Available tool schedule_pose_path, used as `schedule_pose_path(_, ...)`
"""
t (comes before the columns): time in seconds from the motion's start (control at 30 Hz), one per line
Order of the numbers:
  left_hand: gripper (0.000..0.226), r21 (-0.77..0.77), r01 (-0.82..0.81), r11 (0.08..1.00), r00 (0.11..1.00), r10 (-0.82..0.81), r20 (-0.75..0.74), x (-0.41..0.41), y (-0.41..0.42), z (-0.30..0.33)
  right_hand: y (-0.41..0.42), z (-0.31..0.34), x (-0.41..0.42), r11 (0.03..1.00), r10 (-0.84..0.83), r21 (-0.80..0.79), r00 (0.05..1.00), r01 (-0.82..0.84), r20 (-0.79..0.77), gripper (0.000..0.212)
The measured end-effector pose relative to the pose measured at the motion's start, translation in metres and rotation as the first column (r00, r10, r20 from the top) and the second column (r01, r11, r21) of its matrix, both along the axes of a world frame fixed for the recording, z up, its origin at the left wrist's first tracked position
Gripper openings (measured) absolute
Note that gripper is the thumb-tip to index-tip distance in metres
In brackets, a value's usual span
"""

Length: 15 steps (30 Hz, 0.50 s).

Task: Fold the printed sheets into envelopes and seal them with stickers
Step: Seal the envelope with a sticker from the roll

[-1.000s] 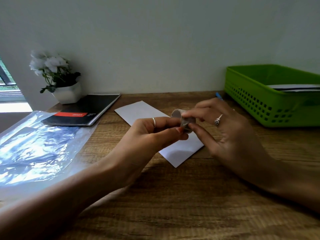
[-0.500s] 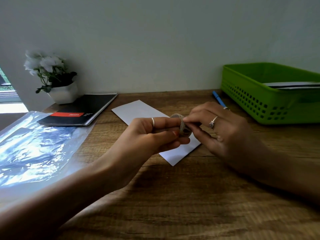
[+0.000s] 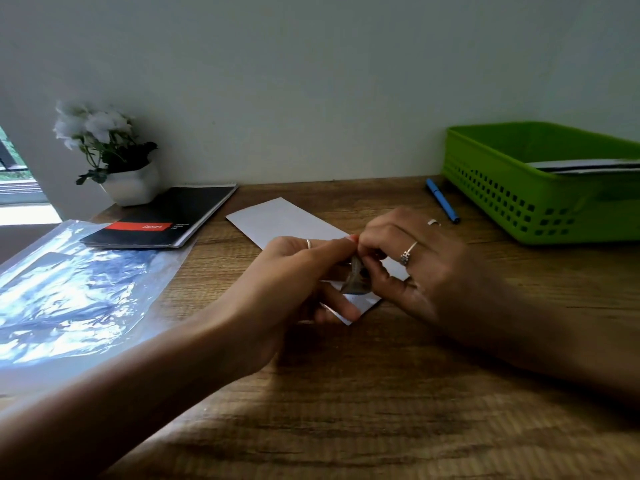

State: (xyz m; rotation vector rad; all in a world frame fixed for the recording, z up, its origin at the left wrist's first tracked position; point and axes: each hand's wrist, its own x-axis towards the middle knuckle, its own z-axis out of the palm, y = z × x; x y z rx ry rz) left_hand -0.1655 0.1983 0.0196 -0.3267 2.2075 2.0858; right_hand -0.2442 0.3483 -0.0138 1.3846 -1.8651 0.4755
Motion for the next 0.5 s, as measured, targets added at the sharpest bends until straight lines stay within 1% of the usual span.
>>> schedule_pose_path(0.07, 0.031, -0.061, -0.034, 0.998, 0.998, 0.031, -0.050, -0.0001, 0.0005, -0.0001, -0.0008, 0.0001, 0.0004, 1.000, 0.001, -0.002, 1.000, -0.001, -0.005, 0.020)
schedule_pose_path(0.2, 0.041, -0.070, -0.049, 0.996, 0.992, 0.041, -0.118, 0.0003, 0.0015, -0.0010, -0.0010, -0.0004, 0.0010, 1.000, 0.020, 0.000, 1.000, -0.020, 0.006, 0.019)
schedule_pose_path(0.33, 0.033, -0.076, -0.061, 0.995, 0.985, 0.048, -0.164, 0.0022, 0.0026, -0.0024, -0.0012, -0.0001, 0.0018, 1.000, 0.000, -0.006, 1.000, 0.000, -0.020, 0.021)
schedule_pose_path(0.43, 0.031, -0.067, -0.094, 0.993, 0.978, 0.080, -0.192, 0.0031, 0.0045, -0.0019, -0.0017, -0.0012, 0.0009, 1.000, -0.015, 0.000, 0.998, 0.015, -0.056, 0.023)
schedule_pose_path(0.5, 0.032, -0.033, -0.101, 0.994, 0.980, 0.094, -0.174, 0.0040, 0.0067, -0.0003, -0.0005, -0.0015, 0.0006, 1.000, -0.020, -0.009, 0.998, 0.019, -0.062, 0.021)
